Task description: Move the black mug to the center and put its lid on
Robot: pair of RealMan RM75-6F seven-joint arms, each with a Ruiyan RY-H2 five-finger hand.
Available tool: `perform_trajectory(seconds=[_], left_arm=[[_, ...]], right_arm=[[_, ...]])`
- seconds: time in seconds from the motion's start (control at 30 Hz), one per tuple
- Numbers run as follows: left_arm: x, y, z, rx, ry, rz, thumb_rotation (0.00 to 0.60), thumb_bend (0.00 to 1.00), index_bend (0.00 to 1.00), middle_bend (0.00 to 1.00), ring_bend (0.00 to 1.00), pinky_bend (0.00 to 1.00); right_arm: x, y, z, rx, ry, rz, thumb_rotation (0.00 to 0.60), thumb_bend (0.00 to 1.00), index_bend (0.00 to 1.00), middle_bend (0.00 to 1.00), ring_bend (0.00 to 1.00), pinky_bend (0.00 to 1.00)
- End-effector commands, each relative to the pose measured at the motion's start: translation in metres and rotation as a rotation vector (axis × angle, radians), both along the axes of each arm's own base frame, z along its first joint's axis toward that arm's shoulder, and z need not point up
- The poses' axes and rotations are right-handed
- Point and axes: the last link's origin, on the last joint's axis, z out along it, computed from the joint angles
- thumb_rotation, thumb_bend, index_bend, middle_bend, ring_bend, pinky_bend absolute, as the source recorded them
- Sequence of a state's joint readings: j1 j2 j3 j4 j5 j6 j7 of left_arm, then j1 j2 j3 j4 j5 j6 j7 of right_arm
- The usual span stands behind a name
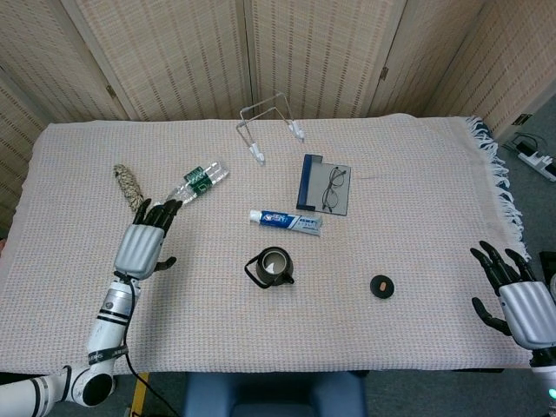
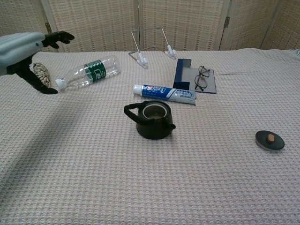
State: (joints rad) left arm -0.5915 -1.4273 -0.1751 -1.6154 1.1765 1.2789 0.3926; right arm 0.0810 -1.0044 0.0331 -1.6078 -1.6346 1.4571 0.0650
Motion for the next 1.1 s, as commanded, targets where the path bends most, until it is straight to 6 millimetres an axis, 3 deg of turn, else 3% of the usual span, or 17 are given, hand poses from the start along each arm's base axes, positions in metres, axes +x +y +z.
perform_trajectory(seconds=[0.03,0.13,0.27,0.7,0.87,1.1], left_arm=[[-0.028,-0.013,0.028,0.057,-0.025,0.045,0.600,0.09,0.05,0.08,0.13,0.03],[-0.045,-0.024,0.041,0.081,-0.018,0.068,0.600,0.09,0.07,0.09,0.14,0.04],[-0.060,-0.039,0.052,0.092,-0.012,0.094,0.600,0.09,0.09,0.09,0.14,0.04],[-0.078,-0.061,0.062,0.079,-0.026,0.147,0.600,0.09,0.09,0.09,0.14,0.03],[-0.081,-0.062,0.062,0.070,-0.029,0.157,0.600,0.09,0.08,0.09,0.14,0.02],[-0.082,-0.062,0.061,0.052,-0.044,0.171,0.600,0.09,0.06,0.09,0.12,0.01]], right_arm=[[0.009,-0.011,-0.011,0.051,0.030,0.029,0.600,0.41,0.07,0.07,0.45,0.31],[0.016,-0.021,-0.024,0.102,0.055,0.050,0.600,0.41,0.07,0.07,0.62,0.55],[0.025,-0.035,-0.044,0.178,0.097,0.065,0.600,0.40,0.06,0.06,0.72,0.66],[0.041,-0.078,-0.113,0.365,0.236,0.073,0.600,0.40,0.07,0.13,0.78,0.74],[0.039,-0.083,-0.132,0.414,0.273,0.065,0.600,0.40,0.12,0.18,0.80,0.77],[0.037,-0.082,-0.143,0.446,0.288,0.055,0.600,0.40,0.15,0.22,0.81,0.78]])
